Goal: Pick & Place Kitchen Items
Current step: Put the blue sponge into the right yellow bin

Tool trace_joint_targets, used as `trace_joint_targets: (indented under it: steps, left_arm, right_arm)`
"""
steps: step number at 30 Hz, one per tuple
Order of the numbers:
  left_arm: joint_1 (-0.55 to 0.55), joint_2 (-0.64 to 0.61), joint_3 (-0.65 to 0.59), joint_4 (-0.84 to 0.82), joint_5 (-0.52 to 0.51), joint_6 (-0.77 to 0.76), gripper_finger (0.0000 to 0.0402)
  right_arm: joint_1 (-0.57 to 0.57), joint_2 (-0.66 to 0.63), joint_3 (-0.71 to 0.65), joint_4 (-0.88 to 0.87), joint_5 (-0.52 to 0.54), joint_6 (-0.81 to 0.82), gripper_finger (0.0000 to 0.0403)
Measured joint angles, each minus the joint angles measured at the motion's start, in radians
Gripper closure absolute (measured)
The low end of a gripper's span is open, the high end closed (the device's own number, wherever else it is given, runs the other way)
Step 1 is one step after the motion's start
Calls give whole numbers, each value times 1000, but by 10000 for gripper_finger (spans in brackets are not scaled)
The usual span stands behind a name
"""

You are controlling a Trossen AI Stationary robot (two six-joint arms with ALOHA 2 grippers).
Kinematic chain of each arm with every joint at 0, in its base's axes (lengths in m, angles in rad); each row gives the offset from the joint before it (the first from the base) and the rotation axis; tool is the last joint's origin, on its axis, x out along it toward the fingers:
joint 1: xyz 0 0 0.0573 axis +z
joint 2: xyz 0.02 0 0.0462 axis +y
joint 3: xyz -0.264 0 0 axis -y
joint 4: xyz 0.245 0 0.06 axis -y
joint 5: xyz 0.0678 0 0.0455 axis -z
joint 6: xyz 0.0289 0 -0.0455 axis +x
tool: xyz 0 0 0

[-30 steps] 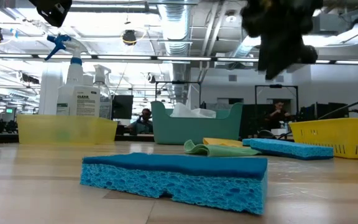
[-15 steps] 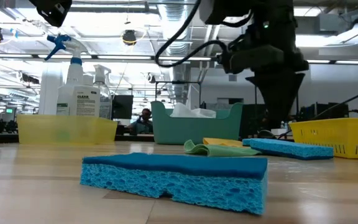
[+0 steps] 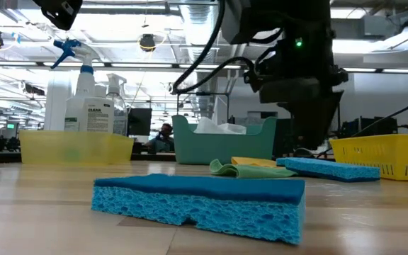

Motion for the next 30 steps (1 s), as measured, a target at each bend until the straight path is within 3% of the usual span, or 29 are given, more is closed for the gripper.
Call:
trace_joint_targets:
  steps: [18,22,27,30]
  left_arm:
    - [0,0,0,2,3,-1,279]
    - [0,0,0,2,3,-4,279]
    - [0,0,0,0,2,-4,279]
    - [0,0,0,-1,2,-3,279]
  right_arm:
    - [-24,1,-141,155,-48,-21,288]
    - [-35,-5,-176,176,-48,-24,317]
    - [-29,-6,-182,200,-43,-51,388]
    - [-19,-10,-170,226,-39,-58,392]
